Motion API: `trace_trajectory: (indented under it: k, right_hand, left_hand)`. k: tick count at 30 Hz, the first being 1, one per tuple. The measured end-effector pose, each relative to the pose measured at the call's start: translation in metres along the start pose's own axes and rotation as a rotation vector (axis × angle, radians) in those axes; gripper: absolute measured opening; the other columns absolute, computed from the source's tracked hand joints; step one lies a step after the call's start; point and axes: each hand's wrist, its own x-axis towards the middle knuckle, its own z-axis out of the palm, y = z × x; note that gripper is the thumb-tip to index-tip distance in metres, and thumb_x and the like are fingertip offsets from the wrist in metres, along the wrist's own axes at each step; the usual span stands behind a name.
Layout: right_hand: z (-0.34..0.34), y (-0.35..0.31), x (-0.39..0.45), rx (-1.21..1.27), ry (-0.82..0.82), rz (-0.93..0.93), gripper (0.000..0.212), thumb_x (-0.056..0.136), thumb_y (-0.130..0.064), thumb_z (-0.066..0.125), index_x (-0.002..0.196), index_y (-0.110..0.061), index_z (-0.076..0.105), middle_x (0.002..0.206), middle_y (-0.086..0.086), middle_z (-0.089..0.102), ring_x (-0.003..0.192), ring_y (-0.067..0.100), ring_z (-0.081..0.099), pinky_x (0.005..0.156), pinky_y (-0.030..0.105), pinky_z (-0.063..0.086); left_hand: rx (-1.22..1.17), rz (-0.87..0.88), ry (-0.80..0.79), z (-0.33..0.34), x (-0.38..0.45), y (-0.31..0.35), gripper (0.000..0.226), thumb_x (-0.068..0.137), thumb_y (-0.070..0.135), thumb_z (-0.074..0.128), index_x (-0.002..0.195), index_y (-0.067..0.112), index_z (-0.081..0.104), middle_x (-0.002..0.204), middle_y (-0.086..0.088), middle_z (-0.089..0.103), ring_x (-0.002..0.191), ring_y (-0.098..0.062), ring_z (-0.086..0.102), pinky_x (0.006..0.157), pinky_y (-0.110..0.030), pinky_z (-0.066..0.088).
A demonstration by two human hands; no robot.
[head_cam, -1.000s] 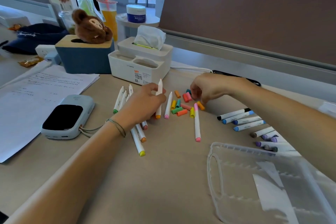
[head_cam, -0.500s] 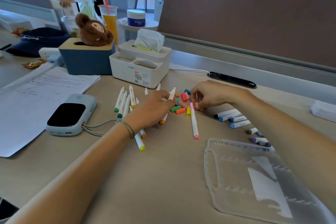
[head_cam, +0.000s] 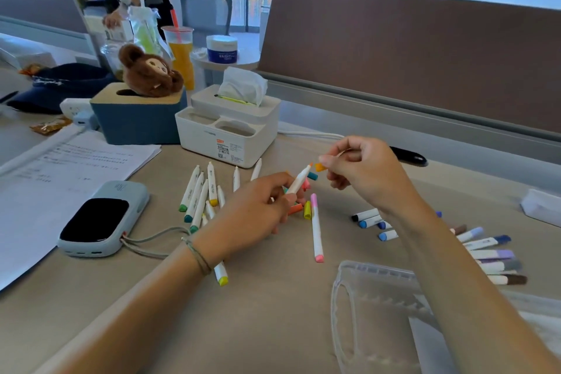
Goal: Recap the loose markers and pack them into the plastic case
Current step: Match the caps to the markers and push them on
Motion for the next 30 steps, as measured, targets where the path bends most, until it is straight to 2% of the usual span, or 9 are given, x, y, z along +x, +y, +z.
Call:
trace_trajectory:
  k: [5, 8, 10, 16, 19, 24, 26, 28, 30]
  right_hand:
    - [-0.001, -0.002, 0.001, 0.077, 0.028, -0.026, 0.010, 0.095, -0.017, 0.069, 0.089, -0.011, 0.074, 0.068, 0.002, 0.072, 0.059, 0.011, 0.066, 0.059, 0.020, 0.056]
    - [0.002, -0.005, 0.000, 0.076, 0.016, -0.044, 0.012, 0.094, -0.019, 0.071, 0.089, -0.009, 0.074, 0.071, 0.005, 0.072, 0.060, 0.011, 0.066, 0.060, 0.020, 0.057]
    - [0.004, -0.006, 0.001, 0.046, 0.038, -0.072, 0.012, 0.094, -0.019, 0.071, 0.087, -0.010, 0.073, 0.072, 0.007, 0.072, 0.059, 0.009, 0.065, 0.059, 0.018, 0.056]
    - [0.006, -0.005, 0.002, 0.032, 0.118, -0.129, 0.011, 0.093, -0.019, 0.072, 0.084, -0.012, 0.074, 0.069, 0.004, 0.071, 0.059, 0.009, 0.065, 0.059, 0.019, 0.056]
    - [0.003, -0.005, 0.002, 0.045, 0.094, -0.128, 0.011, 0.092, -0.017, 0.073, 0.084, -0.011, 0.075, 0.070, 0.006, 0.071, 0.058, 0.009, 0.064, 0.058, 0.019, 0.055]
    - [0.011, -0.004, 0.000, 0.019, 0.056, -0.139, 0.009, 0.091, -0.019, 0.074, 0.085, -0.014, 0.079, 0.071, 0.001, 0.074, 0.063, 0.012, 0.068, 0.062, 0.027, 0.059]
    - [0.015, -0.003, -0.001, 0.014, 0.048, -0.147, 0.009, 0.092, -0.018, 0.073, 0.097, -0.021, 0.080, 0.079, -0.005, 0.076, 0.071, 0.009, 0.072, 0.071, 0.029, 0.061]
    - [0.021, -0.004, -0.004, 0.036, -0.024, -0.141, 0.030, 0.090, -0.014, 0.075, 0.118, -0.025, 0.074, 0.082, -0.002, 0.078, 0.076, 0.015, 0.075, 0.078, 0.037, 0.063]
    - [0.030, -0.006, -0.009, 0.050, -0.095, -0.119, 0.054, 0.086, -0.009, 0.078, 0.133, -0.029, 0.062, 0.078, 0.000, 0.078, 0.072, 0.018, 0.076, 0.075, 0.035, 0.064]
  left_hand:
    - [0.064, 0.032, -0.006, 0.000, 0.000, 0.000, 0.018, 0.103, 0.028, 0.050, 0.114, 0.040, 0.059, 0.076, 0.006, 0.066, 0.065, -0.011, 0.065, 0.066, -0.025, 0.057]
    - [0.072, 0.048, -0.001, -0.001, -0.001, 0.002, 0.018, 0.102, 0.029, 0.051, 0.111, 0.043, 0.057, 0.079, 0.011, 0.066, 0.066, -0.005, 0.063, 0.064, -0.017, 0.053]
    - [0.069, 0.061, 0.001, -0.003, -0.002, 0.004, 0.018, 0.102, 0.029, 0.052, 0.108, 0.046, 0.056, 0.075, 0.022, 0.064, 0.066, 0.000, 0.062, 0.063, -0.014, 0.050]
    - [0.104, 0.079, 0.019, -0.003, -0.003, 0.005, 0.017, 0.099, 0.039, 0.054, 0.107, 0.054, 0.051, 0.085, 0.009, 0.062, 0.076, -0.015, 0.062, 0.076, -0.035, 0.057]
    - [0.130, 0.080, 0.043, -0.002, -0.003, 0.006, 0.020, 0.099, 0.039, 0.055, 0.112, 0.054, 0.050, 0.085, 0.010, 0.061, 0.075, -0.014, 0.061, 0.073, -0.031, 0.055]
    - [0.126, 0.080, 0.099, -0.001, -0.004, 0.008, 0.019, 0.097, 0.040, 0.059, 0.112, 0.052, 0.056, 0.080, 0.015, 0.061, 0.072, -0.005, 0.056, 0.061, -0.009, 0.040]
    - [0.018, 0.073, 0.160, 0.000, -0.004, 0.010, 0.019, 0.092, 0.036, 0.069, 0.105, 0.049, 0.064, 0.075, 0.008, 0.064, 0.068, -0.009, 0.059, 0.060, -0.016, 0.046]
    - [-0.172, 0.023, 0.239, 0.001, -0.004, 0.012, 0.027, 0.084, 0.027, 0.080, 0.101, 0.043, 0.067, 0.074, -0.002, 0.069, 0.067, -0.021, 0.063, 0.061, -0.025, 0.052]
    - [-0.277, -0.022, 0.294, 0.001, -0.003, 0.012, 0.036, 0.076, 0.023, 0.086, 0.101, 0.033, 0.062, 0.071, -0.007, 0.071, 0.063, -0.026, 0.066, 0.055, -0.023, 0.053]
